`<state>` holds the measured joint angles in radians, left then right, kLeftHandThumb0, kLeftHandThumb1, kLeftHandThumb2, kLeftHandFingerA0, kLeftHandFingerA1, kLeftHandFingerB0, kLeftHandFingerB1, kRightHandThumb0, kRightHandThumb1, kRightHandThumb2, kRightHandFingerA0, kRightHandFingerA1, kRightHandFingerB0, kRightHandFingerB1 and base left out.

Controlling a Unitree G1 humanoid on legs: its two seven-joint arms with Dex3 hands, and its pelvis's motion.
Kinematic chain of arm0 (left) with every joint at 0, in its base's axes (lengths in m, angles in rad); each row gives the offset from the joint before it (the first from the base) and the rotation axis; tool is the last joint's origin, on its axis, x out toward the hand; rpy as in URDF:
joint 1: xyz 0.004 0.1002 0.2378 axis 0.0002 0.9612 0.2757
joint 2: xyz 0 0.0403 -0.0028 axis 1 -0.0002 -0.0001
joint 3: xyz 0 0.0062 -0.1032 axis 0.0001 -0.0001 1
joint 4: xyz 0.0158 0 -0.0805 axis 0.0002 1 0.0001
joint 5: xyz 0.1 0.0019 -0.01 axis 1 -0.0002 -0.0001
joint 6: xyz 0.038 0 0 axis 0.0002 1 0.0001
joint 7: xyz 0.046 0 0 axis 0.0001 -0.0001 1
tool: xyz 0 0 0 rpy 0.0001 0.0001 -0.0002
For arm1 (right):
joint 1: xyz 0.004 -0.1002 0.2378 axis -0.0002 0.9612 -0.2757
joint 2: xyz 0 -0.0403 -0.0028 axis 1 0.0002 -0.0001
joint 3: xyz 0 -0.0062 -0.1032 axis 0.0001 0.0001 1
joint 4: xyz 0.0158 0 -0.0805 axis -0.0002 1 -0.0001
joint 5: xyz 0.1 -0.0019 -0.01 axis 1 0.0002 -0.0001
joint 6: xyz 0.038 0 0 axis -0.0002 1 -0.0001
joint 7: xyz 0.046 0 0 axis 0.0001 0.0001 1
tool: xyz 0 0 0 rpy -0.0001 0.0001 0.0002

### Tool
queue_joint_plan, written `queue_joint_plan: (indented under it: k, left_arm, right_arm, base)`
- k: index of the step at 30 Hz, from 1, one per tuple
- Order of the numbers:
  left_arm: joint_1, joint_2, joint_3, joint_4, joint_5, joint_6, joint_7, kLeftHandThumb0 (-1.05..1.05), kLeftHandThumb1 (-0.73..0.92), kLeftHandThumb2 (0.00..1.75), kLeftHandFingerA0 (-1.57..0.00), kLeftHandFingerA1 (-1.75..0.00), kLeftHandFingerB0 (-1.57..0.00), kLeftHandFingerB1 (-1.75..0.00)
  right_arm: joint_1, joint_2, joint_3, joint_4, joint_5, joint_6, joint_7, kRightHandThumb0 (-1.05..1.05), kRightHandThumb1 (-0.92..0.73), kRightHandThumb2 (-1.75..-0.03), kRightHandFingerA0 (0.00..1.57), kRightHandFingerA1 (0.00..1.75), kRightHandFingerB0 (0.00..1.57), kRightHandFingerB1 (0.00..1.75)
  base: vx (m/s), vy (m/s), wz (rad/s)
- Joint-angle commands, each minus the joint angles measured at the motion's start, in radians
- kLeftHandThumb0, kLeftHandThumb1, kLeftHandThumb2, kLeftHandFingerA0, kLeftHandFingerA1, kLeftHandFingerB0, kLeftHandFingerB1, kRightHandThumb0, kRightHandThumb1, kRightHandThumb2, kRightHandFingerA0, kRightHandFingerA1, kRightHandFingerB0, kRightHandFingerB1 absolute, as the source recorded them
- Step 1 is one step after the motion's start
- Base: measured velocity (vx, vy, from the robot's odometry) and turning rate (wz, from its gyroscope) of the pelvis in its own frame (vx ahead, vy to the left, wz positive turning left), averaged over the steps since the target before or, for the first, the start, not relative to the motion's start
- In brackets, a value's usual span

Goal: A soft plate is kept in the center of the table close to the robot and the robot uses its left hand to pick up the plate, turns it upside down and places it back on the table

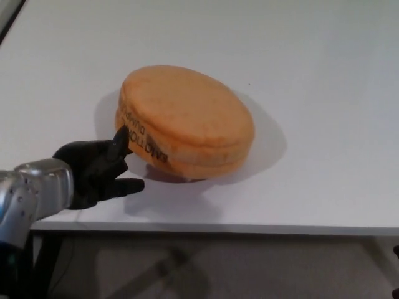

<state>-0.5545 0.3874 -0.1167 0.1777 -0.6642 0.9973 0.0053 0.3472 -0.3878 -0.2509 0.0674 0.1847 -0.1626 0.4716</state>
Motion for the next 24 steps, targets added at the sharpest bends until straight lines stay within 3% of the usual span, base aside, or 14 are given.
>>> queue_joint_plan:
  k: [1, 3, 4, 8, 9, 10, 11, 14, 15, 19, 21, 22, 23, 24]
  left_arm:
    - [-0.004, 0.101, -0.053, -0.089, 0.059, 0.032, -0.165, -0.91, 0.77, 1.13, -0.21, -0.56, -0.05, -0.35]
    - [0.02, 0.125, -0.061, -0.159, 0.074, 0.024, -0.161, -0.91, 0.78, 1.13, -0.22, -0.56, -0.06, -0.35]
    - [0.031, 0.137, -0.066, -0.187, 0.083, 0.023, -0.16, -0.97, 0.92, 0.8, -0.25, -0.5, -0.06, -0.27]
    - [0.099, 0.193, -0.049, -0.318, 0.115, 0.003, -0.158, -0.96, 0.92, 0.81, -0.24, -0.47, -0.05, -0.26]
    - [0.112, 0.212, -0.054, -0.353, 0.132, 0.001, -0.162, -0.96, 0.92, 0.82, -0.24, -0.46, -0.05, -0.27]
    - [0.126, 0.225, -0.049, -0.383, 0.137, -0.001, -0.164, -0.97, 0.91, 0.83, -0.22, -0.47, -0.05, -0.27]
    - [0.159, 0.249, -0.032, -0.438, 0.141, -0.002, -0.167, -0.92, 0.81, 1.18, -0.17, -0.53, -0.05, -0.3]
    - [0.22, 0.282, 0.007, -0.515, 0.14, -0.012, -0.186, -0.91, 0.81, 1.16, -0.16, -0.52, -0.06, -0.3]
    - [0.237, 0.29, 0.019, -0.533, 0.141, -0.016, -0.193, -0.98, 0.86, 0.9, -0.18, -0.48, -0.06, -0.25]
    - [0.326, 0.319, 0.079, -0.615, 0.154, -0.059, -0.222, -0.94, 0.91, 0.8, -0.18, -0.47, -0.06, -0.27]
    - [0.37, 0.321, 0.116, -0.66, 0.156, -0.068, -0.222, -0.89, 0.79, 1.15, -0.18, -0.54, -0.05, -0.35]
    - [0.398, 0.317, 0.143, -0.686, 0.151, -0.08, -0.229, -0.88, 0.78, 1.14, -0.17, -0.54, -0.04, -0.37]
    - [0.418, 0.314, 0.162, -0.707, 0.151, -0.088, -0.231, -0.92, 0.91, 0.78, -0.21, -0.48, -0.07, -0.3]
    - [0.434, 0.311, 0.176, -0.726, 0.156, -0.093, -0.232, -0.92, 0.91, 0.78, -0.21, -0.48, -0.07, -0.3]
  right_arm:
    - [0.001, -0.01, -0.008, -0.004, -0.003, 0.022, -0.011, -0.82, -0.91, -0.68, 0.65, 0.47, 0.41, 0.35]
    - [0.008, -0.007, -0.014, 0.003, 0.01, 0.017, -0.003, -0.82, -0.91, -0.68, 0.64, 0.48, 0.4, 0.36]
    - [0.01, -0.006, -0.014, 0.005, 0.011, 0.014, -0.001, -0.82, -0.9, -0.68, 0.65, 0.48, 0.4, 0.35]
    - [0.008, 0.0, -0.009, 0.012, 0.008, 0.01, -0.005, -0.81, -0.9, -0.68, 0.65, 0.47, 0.41, 0.35]
    - [0.01, 0.0, -0.008, 0.008, 0.002, 0.013, -0.01, -0.81, -0.9, -0.68, 0.65, 0.47, 0.41, 0.35]
    - [0.015, -0.002, -0.009, 0.003, 0.001, 0.017, -0.01, -0.77, -0.72, -1.11, 0.56, 0.59, 0.31, 0.49]
    - [0.021, -0.003, -0.01, 0.0, 0.003, 0.018, -0.008, -0.79, -0.73, -1.11, 0.55, 0.59, 0.33, 0.49]
    - [0.026, -0.004, -0.009, -0.005, -0.003, 0.025, -0.014, -0.78, -0.74, -1.11, 0.56, 0.58, 0.34, 0.49]
    - [0.027, -0.003, -0.008, -0.004, -0.005, 0.022, -0.016, -0.78, -0.74, -1.11, 0.55, 0.58, 0.34, 0.5]
    - [0.025, -0.002, -0.006, -0.001, -0.005, 0.019, -0.015, -0.79, -0.73, -1.11, 0.56, 0.59, 0.35, 0.5]
    - [0.025, -0.002, -0.008, 0.002, 0.002, 0.019, -0.011, -0.79, -0.73, -1.11, 0.57, 0.59, 0.35, 0.5]
    - [0.029, -0.004, -0.008, 0.0, -0.001, 0.023, -0.012, -0.79, -0.74, -1.11, 0.56, 0.59, 0.35, 0.49]
    - [0.031, -0.005, -0.007, -0.001, -0.004, 0.023, -0.014, -0.79, -0.74, -1.11, 0.56, 0.58, 0.34, 0.49]
    - [0.032, -0.005, -0.007, 0.0, -0.007, 0.019, -0.015, -0.79, -0.74, -1.11, 0.56, 0.58, 0.34, 0.49]
  base:
    - [0.0, 0.0, 0.0]
    - [0.0, 0.0, 0.0]
    - [0.0, 0.0, 0.0]
    - [0.0, 0.0, 0.0]
    - [0.0, 0.0, 0.0]
    - [0.0, 0.0, 0.0]
    - [0.0, 0.0, 0.0]
    - [0.0, 0.0, 0.0]
    - [0.0, 0.0, 0.0]
    - [0.0, 0.0, 0.0]
    - [0.0, 0.0, 0.0]
    - [0.0, 0.0, 0.0]
    - [0.0, 0.0, 0.0]
    - [0.0, 0.0, 0.0]
